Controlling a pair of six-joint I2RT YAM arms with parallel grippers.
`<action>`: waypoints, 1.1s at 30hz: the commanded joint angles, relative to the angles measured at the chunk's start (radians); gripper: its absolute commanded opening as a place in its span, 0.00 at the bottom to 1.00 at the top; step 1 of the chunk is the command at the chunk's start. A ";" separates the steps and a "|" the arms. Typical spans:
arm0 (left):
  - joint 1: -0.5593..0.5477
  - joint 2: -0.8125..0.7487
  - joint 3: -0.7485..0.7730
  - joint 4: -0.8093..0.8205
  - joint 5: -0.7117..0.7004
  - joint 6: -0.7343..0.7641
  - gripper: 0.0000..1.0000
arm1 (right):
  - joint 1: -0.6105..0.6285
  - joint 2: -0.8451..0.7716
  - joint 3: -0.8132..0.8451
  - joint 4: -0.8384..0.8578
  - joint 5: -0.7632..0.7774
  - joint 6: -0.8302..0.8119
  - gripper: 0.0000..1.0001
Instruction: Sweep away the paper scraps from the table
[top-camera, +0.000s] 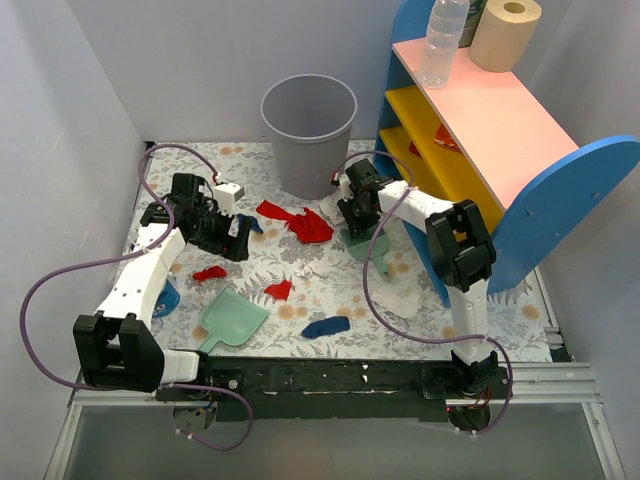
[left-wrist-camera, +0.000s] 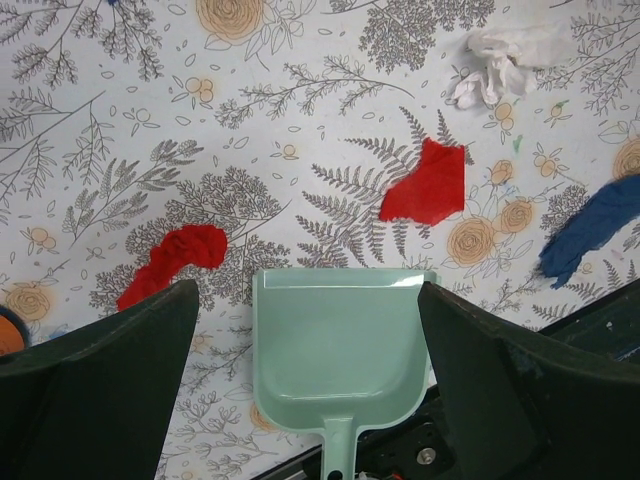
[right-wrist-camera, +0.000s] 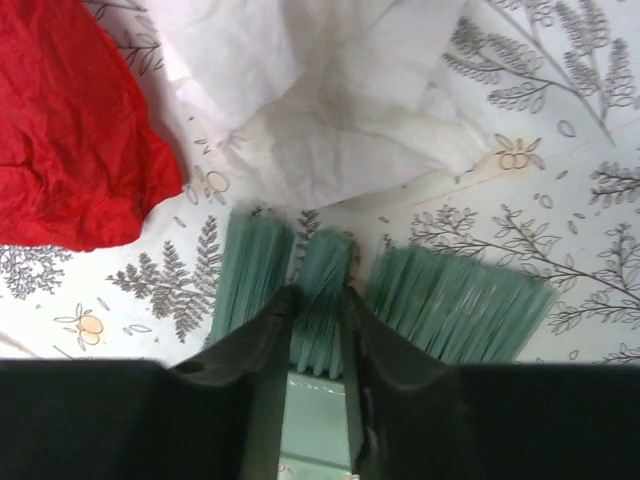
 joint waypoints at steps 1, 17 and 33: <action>0.000 0.021 0.054 -0.002 0.035 0.003 0.92 | -0.029 0.028 0.007 -0.002 0.011 0.017 0.26; -0.002 -0.016 0.058 0.248 0.461 -0.020 0.97 | -0.012 -0.379 0.013 -0.080 -0.248 0.054 0.01; -0.170 0.016 0.182 0.567 0.427 -0.253 0.97 | 0.080 -0.353 0.420 0.058 -0.167 0.218 0.01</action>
